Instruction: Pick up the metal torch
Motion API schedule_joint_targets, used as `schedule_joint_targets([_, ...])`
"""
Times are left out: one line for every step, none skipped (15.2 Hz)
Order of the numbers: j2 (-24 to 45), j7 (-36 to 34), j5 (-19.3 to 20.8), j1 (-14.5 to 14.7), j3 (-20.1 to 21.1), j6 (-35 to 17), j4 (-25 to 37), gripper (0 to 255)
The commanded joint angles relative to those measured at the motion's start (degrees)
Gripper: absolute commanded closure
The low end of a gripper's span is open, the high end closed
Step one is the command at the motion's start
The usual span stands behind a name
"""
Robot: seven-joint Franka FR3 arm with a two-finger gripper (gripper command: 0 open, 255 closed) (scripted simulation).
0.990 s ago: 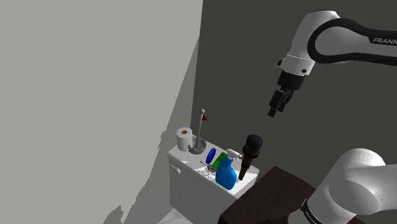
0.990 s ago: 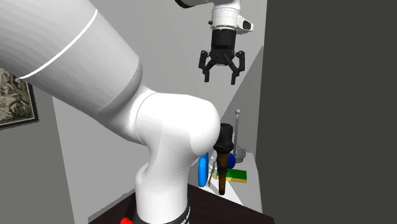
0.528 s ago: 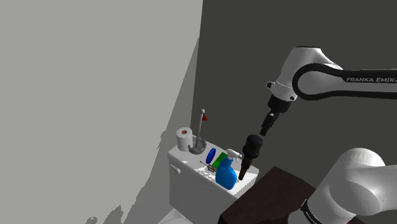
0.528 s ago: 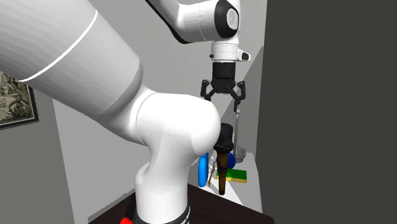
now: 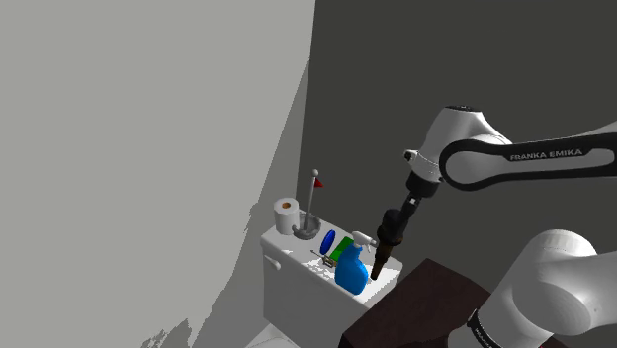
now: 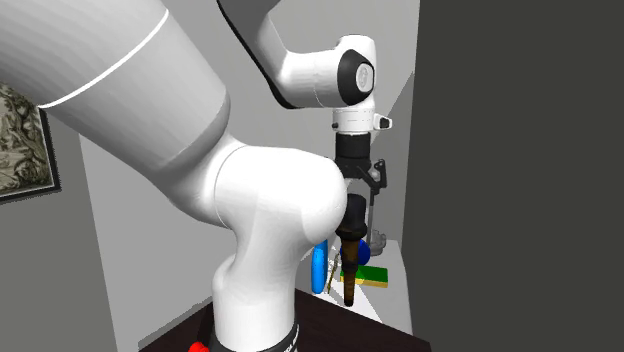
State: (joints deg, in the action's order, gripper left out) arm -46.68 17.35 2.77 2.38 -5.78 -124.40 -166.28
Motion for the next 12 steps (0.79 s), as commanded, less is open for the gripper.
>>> schedule_joint_targets([0.98, -0.1, -0.01, 0.11, 0.02, -2.14, -1.08, 0])
schedule_joint_targets([1.49, -0.07, 0.03, 0.11, -0.04, -3.19, -1.63, 0])
schedule_joint_targets([1.8, -0.06, 0.05, 0.1, -0.08, -3.81, -1.93, 0])
schedule_joint_targets([1.79, -0.06, 0.05, 0.1, -0.08, -3.8, -1.94, 0])
schedule_joint_targets([1.8, -0.06, 0.05, 0.1, -0.08, -3.81, -1.93, 0])
schedule_joint_targets([1.75, -0.05, 0.06, 0.09, -0.09, -3.78, -1.96, 255])
schedule_joint_targets([1.7, -0.03, 0.07, 0.07, -0.1, -3.74, -1.97, 255])
schedule_joint_targets([1.71, -0.01, 0.08, 0.06, -0.12, -3.76, -1.98, 255])
schedule_joint_targets([1.72, -0.02, 0.08, 0.06, -0.11, -3.77, -1.98, 255])
schedule_joint_targets([1.74, -0.05, 0.06, 0.08, -0.09, -3.77, -1.96, 255])
schedule_joint_targets([1.81, -0.03, 0.07, 0.08, -0.11, -3.81, -1.93, 255])
schedule_joint_targets([1.81, -0.02, 0.08, 0.07, -0.11, -3.81, -1.93, 255])
